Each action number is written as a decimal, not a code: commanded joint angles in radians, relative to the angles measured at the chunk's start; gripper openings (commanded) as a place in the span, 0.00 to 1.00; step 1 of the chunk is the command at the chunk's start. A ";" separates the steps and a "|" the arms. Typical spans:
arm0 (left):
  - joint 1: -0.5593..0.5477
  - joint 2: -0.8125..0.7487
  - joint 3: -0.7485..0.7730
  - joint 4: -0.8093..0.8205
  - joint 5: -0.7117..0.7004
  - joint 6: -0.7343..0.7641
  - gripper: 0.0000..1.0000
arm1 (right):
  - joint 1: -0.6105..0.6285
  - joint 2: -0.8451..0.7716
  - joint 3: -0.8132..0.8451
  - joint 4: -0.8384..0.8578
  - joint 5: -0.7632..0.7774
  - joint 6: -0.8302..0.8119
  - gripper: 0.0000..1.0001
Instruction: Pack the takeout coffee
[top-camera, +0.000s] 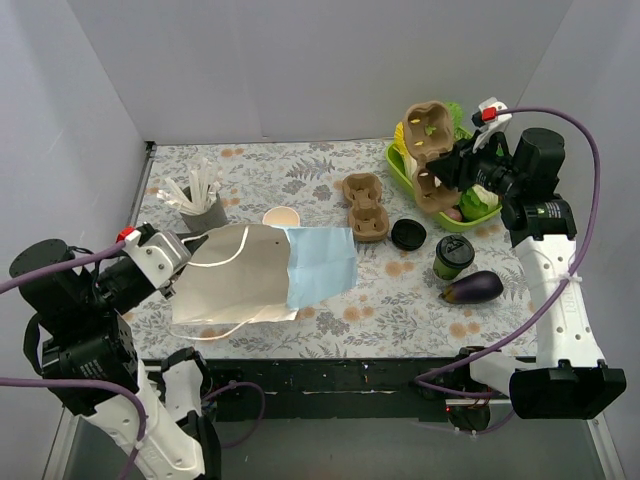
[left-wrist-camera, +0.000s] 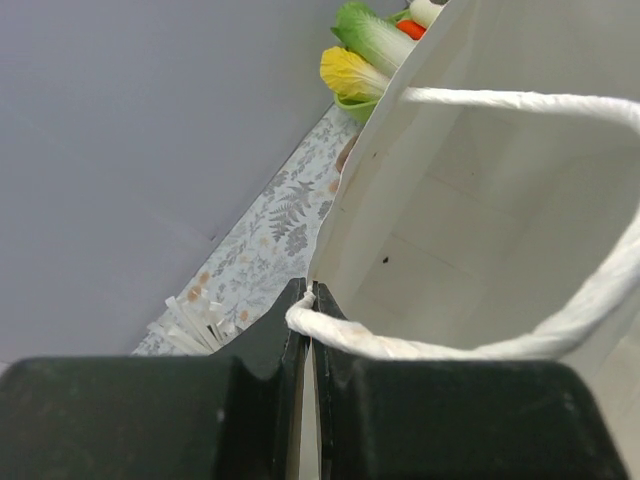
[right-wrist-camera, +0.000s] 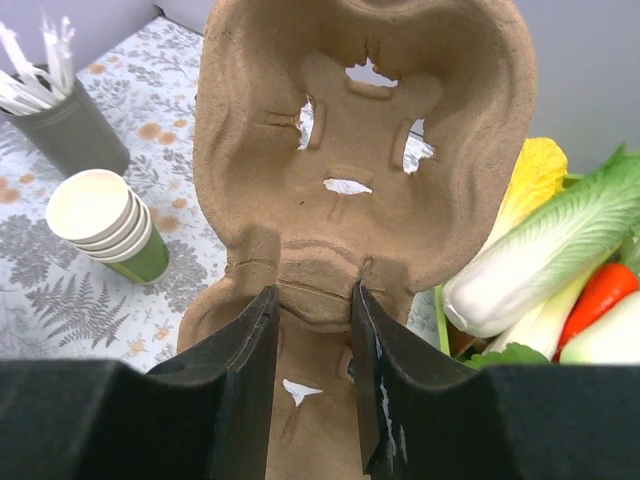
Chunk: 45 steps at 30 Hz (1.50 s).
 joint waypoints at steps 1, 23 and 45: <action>0.014 -0.028 -0.110 -0.053 0.053 0.111 0.00 | 0.000 -0.018 0.071 0.015 -0.073 0.041 0.01; -0.009 0.299 -0.008 0.593 0.292 -0.703 0.00 | 0.006 0.177 0.257 -0.113 -0.035 -0.078 0.01; -1.121 0.828 0.287 0.275 -0.610 -0.614 0.00 | -0.006 0.478 0.777 -0.415 0.073 -0.108 0.01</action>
